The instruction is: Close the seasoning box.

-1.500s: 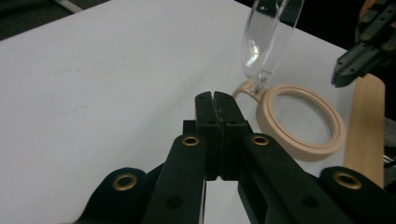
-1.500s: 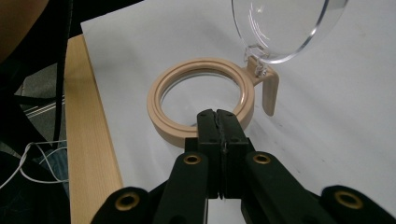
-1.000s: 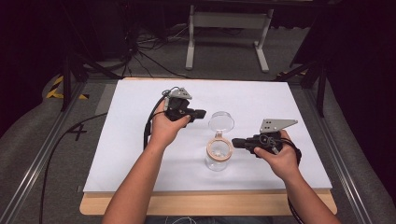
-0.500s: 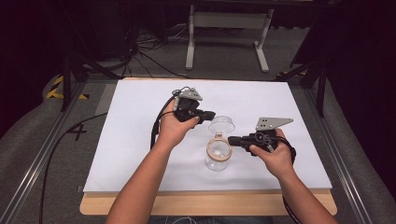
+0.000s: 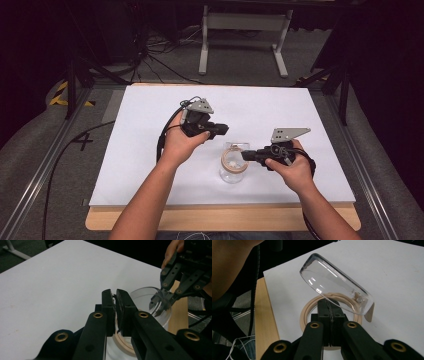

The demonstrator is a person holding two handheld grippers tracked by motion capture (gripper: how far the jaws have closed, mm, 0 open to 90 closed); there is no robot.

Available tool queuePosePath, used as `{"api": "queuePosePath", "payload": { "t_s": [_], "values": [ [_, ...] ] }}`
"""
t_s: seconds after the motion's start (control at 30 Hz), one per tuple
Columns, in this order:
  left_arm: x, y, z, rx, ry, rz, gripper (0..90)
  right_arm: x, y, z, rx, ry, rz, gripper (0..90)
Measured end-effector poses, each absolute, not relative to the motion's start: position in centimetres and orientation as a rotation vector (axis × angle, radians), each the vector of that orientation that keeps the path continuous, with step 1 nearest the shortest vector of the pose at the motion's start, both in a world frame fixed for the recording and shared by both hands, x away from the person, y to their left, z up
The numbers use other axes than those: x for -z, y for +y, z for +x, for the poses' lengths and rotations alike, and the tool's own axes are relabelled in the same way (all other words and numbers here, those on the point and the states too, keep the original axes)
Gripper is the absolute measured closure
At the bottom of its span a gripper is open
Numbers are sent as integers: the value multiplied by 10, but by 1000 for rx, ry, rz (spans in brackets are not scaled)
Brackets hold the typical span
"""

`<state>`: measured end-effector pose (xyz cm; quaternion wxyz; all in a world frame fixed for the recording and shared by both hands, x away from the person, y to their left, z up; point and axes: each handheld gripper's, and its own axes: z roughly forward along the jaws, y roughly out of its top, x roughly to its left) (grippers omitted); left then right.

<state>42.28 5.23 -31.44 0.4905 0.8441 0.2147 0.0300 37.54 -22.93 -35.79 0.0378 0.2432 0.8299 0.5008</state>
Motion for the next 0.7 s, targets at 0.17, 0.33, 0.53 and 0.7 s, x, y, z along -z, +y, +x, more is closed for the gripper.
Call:
{"api": "queuePosePath", "payload": {
  "t_s": [0.17, 0.33, 0.53, 0.7],
  "values": [
    [317, 64, 407, -58, 534, 2079, 838, 357, -231, 373, -1501, 2585, 741, 900],
    [318, 80, 388, -82, 549, 2131, 810, 355, -233, 370, -1467, 2618, 743, 900],
    [321, 94, 379, -81, 576, 2158, 800, 355, -232, 369, -1434, 2647, 734, 900],
    [324, 104, 376, -68, 595, 2184, 788, 356, -231, 368, -1405, 2673, 736, 900]
  ]
}}
